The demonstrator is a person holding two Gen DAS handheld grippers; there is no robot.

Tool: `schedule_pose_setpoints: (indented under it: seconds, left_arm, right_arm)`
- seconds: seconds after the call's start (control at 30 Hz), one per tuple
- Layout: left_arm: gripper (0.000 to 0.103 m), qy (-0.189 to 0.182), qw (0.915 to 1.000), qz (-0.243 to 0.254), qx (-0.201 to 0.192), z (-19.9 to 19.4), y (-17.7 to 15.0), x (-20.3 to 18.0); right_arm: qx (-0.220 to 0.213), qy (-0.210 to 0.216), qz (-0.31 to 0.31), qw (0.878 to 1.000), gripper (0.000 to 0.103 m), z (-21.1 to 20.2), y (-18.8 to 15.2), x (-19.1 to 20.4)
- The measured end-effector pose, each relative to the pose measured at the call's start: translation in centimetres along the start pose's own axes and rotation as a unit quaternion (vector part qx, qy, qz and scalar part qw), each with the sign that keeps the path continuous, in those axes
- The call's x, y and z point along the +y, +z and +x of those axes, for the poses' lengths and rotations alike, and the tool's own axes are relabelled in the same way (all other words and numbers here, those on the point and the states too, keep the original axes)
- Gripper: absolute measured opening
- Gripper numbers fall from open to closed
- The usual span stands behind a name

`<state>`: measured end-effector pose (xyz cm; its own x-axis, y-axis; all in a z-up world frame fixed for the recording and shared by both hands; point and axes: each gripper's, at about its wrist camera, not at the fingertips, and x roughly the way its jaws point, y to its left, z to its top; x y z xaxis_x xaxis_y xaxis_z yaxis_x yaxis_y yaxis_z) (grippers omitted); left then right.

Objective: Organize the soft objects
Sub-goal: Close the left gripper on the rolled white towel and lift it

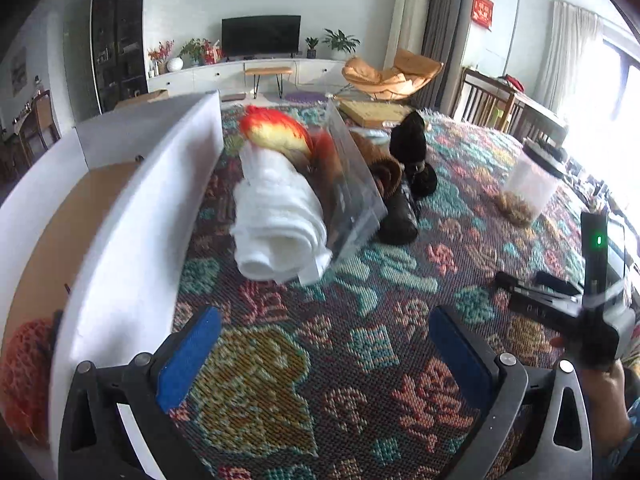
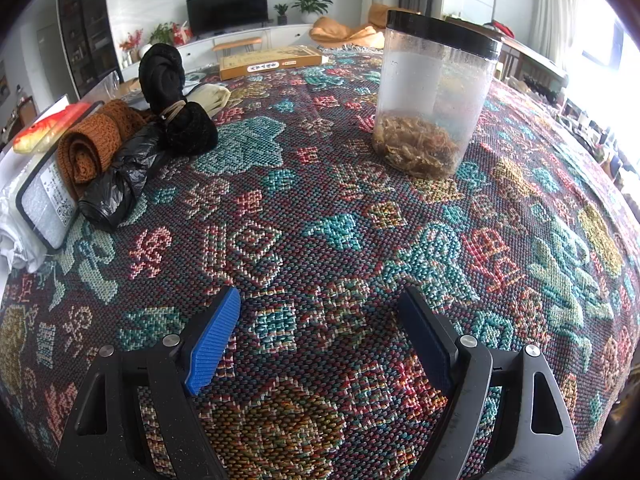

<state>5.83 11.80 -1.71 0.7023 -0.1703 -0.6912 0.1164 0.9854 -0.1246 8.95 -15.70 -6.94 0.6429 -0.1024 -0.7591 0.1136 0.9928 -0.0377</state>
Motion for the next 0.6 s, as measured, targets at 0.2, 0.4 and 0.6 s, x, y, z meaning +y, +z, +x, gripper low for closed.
schedule_pose_setpoints:
  seconds: [0.2,0.4,0.6]
  left_arm:
    - [0.091,0.044,0.9982,-0.016,0.038,4.5,5.7,1.5]
    - [0.076,0.05,0.9958,-0.05,0.058,9.3,6.6,2.7]
    - [0.066,0.043,0.9935,-0.068,0.08,13.1,6.7,3.0]
  right_arm:
    - [0.0,0.0,0.0,1.0,0.084,0.0,0.0,0.0]
    - [0.0,0.0,0.0,1.0,0.084,0.0,0.0,0.1]
    - [0.0,0.0,0.0,1.0,0.084,0.0,0.0,0.1]
